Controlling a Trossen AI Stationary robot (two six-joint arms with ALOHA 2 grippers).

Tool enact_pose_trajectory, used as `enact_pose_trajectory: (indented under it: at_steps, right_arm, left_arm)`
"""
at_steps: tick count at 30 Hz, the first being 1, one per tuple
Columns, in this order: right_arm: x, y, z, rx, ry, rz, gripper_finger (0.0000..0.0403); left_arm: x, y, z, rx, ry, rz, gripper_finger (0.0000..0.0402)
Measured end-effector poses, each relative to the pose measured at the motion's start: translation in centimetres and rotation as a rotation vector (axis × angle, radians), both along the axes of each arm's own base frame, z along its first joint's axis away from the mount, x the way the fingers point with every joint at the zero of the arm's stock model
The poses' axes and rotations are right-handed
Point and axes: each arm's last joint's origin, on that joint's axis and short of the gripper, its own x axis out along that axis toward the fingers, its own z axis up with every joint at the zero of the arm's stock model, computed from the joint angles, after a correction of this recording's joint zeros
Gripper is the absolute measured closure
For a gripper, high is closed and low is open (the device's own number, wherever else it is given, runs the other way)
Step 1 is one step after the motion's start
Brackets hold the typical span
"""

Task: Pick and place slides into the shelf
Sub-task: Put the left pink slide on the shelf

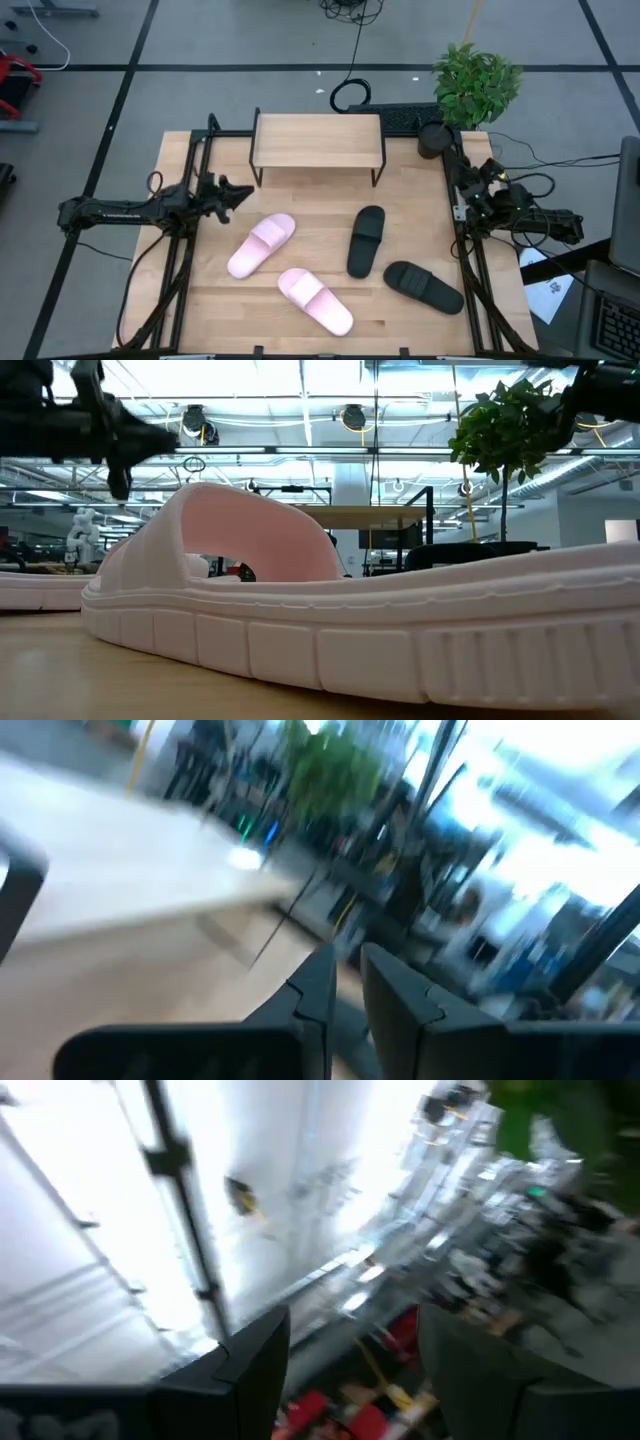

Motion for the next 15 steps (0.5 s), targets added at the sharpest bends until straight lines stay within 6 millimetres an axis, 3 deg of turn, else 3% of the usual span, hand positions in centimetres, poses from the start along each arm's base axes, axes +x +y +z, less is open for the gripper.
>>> enact_pose_trajectory:
  at_steps: [7,15]
  right_arm:
    - [0.5,0.5,0.7,-0.124,-0.061,0.184,0.0193]
    - [3.1,0.6,1.1,-0.143,-0.047,0.265,0.0193]
  left_arm:
    - [-0.6,-0.1,2.2,-0.081,-0.272,-0.038,0.0355]
    - [-1.3,-0.9,3.8,-0.024,-0.442,-0.265,0.0355]
